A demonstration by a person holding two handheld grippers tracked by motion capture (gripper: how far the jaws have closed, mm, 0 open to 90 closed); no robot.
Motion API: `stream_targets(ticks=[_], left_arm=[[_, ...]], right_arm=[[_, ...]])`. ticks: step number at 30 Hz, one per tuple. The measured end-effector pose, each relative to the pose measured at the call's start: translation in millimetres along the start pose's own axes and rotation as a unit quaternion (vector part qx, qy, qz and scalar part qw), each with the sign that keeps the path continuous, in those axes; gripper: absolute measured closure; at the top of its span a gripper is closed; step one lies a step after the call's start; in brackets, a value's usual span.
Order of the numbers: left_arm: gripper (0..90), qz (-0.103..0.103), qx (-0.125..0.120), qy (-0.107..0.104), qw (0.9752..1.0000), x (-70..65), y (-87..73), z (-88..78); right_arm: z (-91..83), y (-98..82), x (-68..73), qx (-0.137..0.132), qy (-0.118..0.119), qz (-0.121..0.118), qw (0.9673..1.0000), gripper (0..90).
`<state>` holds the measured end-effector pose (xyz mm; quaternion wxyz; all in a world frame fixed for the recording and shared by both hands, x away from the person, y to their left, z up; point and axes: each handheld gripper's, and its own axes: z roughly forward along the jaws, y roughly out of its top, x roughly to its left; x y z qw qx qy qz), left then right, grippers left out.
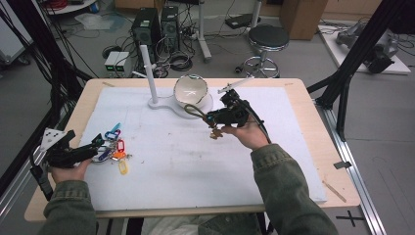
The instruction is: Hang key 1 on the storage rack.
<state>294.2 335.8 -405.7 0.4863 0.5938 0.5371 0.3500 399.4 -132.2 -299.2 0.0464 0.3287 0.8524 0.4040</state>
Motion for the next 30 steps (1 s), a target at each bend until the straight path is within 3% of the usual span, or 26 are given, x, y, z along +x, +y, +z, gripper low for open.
stream_targets(ticks=[17,30], left_arm=[[1.7,-0.002,-0.001,0.0,1.0,0.5,-0.6,-1.4],[1.7,-0.005,-0.001,-0.003,1.0,0.8,-1.0,-0.6]], right_arm=[[2.5,40.9,3.4,-0.003,0.008,-0.004,1.0,78.2],[21.6,77.0,6.5,0.015,0.008,-0.012,0.9998,78.2]])
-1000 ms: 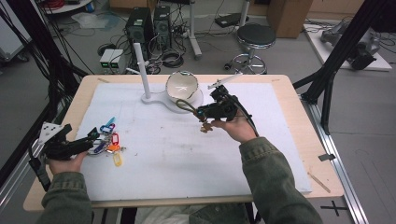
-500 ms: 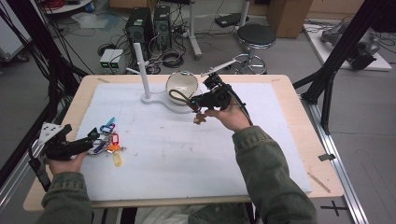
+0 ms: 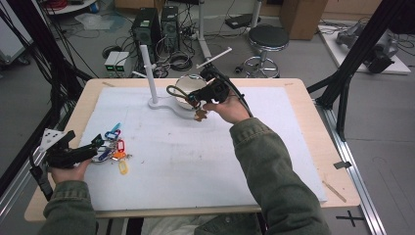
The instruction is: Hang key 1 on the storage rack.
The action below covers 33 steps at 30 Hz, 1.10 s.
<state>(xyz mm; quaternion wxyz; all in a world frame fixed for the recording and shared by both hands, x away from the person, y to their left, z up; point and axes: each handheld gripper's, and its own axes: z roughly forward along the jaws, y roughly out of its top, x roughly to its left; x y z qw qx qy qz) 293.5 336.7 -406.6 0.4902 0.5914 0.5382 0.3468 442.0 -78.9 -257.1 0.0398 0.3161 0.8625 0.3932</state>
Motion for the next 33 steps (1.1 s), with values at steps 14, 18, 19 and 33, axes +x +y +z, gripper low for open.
stream_targets(ticks=[14,18,19,33], left_arm=[[1.7,0.0,0.0,-0.002,1.0,0.6,0.1,0.6],[1.7,-0.002,-0.001,-0.002,1.0,0.9,0.0,1.0],[1.7,-0.002,-0.002,-0.002,1.0,0.8,0.0,1.0],[1.7,-0.005,-0.003,-0.002,1.0,1.5,0.0,2.5]], right_arm=[[13.4,41.0,7.0,0.008,-0.001,-0.012,0.9999,78.1],[17.3,50.2,4.0,0.01,0.0,-0.007,0.9999,78.1],[18.5,52.0,2.8,0.009,0.001,-0.004,0.9999,78.1],[42.5,79.9,-5.5,0.02,0.009,0.004,0.9998,78.0]])
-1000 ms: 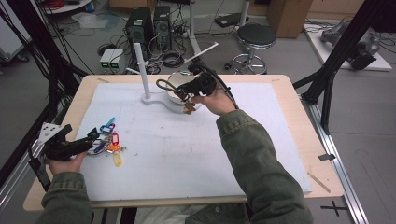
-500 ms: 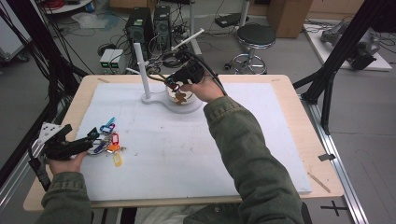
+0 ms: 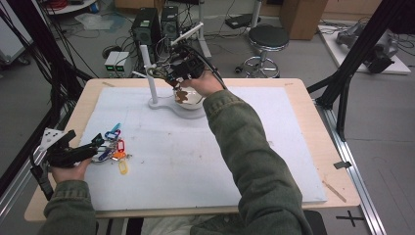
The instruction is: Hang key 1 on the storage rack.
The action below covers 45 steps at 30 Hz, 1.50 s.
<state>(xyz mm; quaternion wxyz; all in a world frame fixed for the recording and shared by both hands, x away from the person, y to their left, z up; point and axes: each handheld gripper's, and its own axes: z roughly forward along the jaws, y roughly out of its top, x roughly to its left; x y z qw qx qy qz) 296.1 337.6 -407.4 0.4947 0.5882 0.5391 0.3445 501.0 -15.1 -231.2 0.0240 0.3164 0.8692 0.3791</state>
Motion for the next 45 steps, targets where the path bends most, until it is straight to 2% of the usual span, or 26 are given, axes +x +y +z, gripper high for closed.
stream_targets(ticks=[12,16,20,24,27,36,45], left_arm=[[1.7,-0.003,0.0,-0.001,1.0,0.6,0.0,1.1],[1.7,-0.006,-0.003,-0.001,1.0,1.0,0.0,1.3],[1.7,-0.007,-0.002,-0.001,1.0,1.8,0.0,1.8],[1.7,-0.005,-0.001,-0.001,1.0,2.6,0.0,2.2],[1.7,-0.006,-0.002,-0.001,1.0,2.6,-0.1,2.6],[1.7,-0.009,-0.005,0.001,1.0,2.6,-0.1,3.4],[1.7,-0.009,-0.004,0.001,1.0,3.2,-0.1,3.3]], right_arm=[[14.5,37.3,6.5,0.02,-0.017,-0.01,0.9996,78.0],[23.3,42.9,5.3,0.026,-0.026,-0.009,0.9993,78.0],[37.0,38.7,-3.4,0.035,-0.027,0.003,0.999,78.0],[49.8,30.4,-12.3,0.033,-0.026,0.017,0.999,77.9],[55.5,25.3,-17.7,0.027,-0.029,0.018,0.9991,77.9],[66.1,17.1,-20.0,-0.007,-0.046,0.015,0.9988,77.9],[75.6,12.4,-21.0,-0.007,-0.048,0.022,0.9986,77.9]])
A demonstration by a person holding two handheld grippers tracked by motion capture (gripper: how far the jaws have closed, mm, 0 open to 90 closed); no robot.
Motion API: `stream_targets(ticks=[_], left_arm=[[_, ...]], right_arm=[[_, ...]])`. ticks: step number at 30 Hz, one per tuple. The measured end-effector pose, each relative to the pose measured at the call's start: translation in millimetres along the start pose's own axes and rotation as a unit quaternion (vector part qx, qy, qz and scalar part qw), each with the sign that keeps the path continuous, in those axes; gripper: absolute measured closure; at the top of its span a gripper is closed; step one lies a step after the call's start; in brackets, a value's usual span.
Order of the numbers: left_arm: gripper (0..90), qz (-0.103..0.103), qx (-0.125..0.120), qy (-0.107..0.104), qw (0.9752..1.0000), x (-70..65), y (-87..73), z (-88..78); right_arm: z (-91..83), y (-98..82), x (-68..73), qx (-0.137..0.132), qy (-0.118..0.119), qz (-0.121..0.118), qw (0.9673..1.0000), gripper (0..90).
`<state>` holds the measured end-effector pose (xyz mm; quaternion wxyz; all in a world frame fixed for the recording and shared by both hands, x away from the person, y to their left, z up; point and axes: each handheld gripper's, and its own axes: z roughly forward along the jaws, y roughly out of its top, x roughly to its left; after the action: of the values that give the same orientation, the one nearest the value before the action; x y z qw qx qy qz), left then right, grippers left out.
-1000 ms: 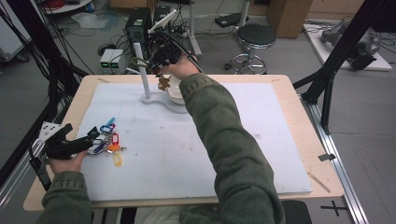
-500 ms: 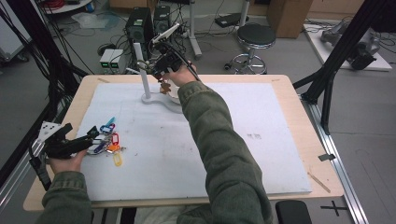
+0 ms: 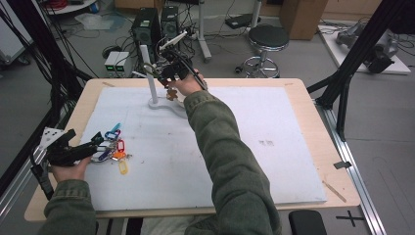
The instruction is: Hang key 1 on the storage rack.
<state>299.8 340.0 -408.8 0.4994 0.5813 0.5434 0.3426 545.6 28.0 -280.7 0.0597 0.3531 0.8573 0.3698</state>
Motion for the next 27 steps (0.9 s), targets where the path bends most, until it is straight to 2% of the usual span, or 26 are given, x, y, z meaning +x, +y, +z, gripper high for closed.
stream_targets(ticks=[3,13,14,15,18,21,25,27], left_arm=[[1.7,0.0,0.0,0.001,1.0,0.2,0.0,0.0],[1.7,0.0,0.001,0.0,1.0,-0.1,0.0,0.1],[1.7,0.0,0.001,0.001,1.0,-0.1,-0.1,0.1],[1.7,0.0,0.001,0.0,1.0,-0.1,-0.1,0.0],[1.7,0.001,0.001,0.001,1.0,0.3,0.0,-0.3],[1.7,0.0,0.001,0.001,1.0,0.6,-0.1,-0.6],[1.7,0.001,0.002,0.0,1.0,-0.2,-0.2,-0.1],[1.7,0.003,0.004,0.0,1.0,-0.1,-0.2,0.0]], right_arm=[[1.5,-1.0,-1.2,-0.003,0.002,0.01,0.9999,77.9],[0.9,-2.5,-1.6,-0.002,0.012,0.011,0.9999,76.1],[0.9,-2.8,-2.3,0.0,0.021,0.012,0.9997,72.8],[1.2,-3.3,-2.9,0.006,0.028,0.013,0.9995,64.4],[1.1,-5.9,-2.5,0.022,0.007,0.015,0.9996,40.4],[-2.6,-8.4,-3.9,0.025,0.001,0.022,0.9994,25.8],[-12.1,-10.5,-5.4,0.017,-0.013,0.027,0.9994,10.7],[-16.8,-12.2,-7.3,0.014,-0.014,0.03,0.9993,6.7]])
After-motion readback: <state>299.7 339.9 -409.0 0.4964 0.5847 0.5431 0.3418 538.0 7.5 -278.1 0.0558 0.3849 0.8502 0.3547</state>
